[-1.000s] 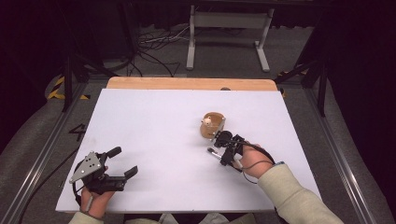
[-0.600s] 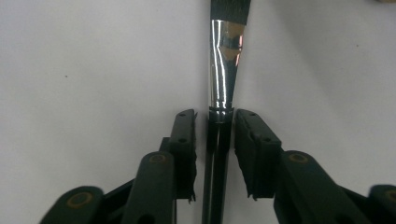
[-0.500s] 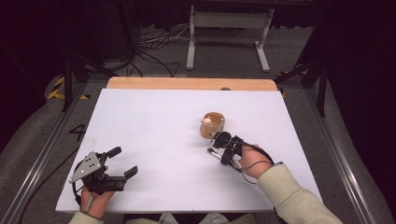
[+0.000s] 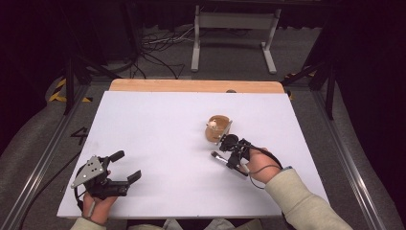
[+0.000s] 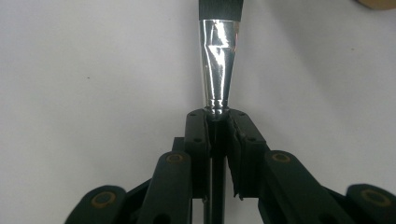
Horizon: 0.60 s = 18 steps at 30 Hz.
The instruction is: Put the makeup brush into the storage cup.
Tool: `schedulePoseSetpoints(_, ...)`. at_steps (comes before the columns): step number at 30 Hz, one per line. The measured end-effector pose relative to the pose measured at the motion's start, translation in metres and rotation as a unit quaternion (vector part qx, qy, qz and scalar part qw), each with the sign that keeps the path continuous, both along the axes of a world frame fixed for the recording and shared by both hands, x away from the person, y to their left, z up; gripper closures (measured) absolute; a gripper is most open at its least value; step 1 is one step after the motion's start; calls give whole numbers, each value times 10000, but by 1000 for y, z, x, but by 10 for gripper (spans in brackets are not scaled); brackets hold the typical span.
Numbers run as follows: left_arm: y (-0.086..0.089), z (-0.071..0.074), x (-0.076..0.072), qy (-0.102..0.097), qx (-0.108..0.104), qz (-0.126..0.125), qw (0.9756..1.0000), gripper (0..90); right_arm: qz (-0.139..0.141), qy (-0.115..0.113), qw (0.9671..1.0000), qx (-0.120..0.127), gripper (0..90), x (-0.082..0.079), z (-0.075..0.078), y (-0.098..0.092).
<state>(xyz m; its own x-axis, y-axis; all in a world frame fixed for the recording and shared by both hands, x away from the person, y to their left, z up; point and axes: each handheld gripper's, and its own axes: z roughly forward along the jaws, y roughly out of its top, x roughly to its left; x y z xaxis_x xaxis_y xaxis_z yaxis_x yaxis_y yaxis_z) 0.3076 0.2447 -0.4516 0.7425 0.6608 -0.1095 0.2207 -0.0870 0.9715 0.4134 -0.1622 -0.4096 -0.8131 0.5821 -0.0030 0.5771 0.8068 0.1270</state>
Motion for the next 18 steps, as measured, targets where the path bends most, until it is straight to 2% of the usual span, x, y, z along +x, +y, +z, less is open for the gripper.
schedulePoseSetpoints(5,0,0,0,1,-17,7,10000,44,24,-70,9999,102,790,-1,8,-2)
schedulePoseSetpoints(7,0,0,0,1,-16,8,10000,44,45,-189,9994,276,789,-3,15,-4)
schedulePoseSetpoints(13,0,0,0,-4,-18,13,10000,44,68,-409,9975,570,790,-8,29,-8)
schedulePoseSetpoints(18,0,0,0,-1,-15,14,10000,44,77,-595,9946,842,790,-10,38,-14)
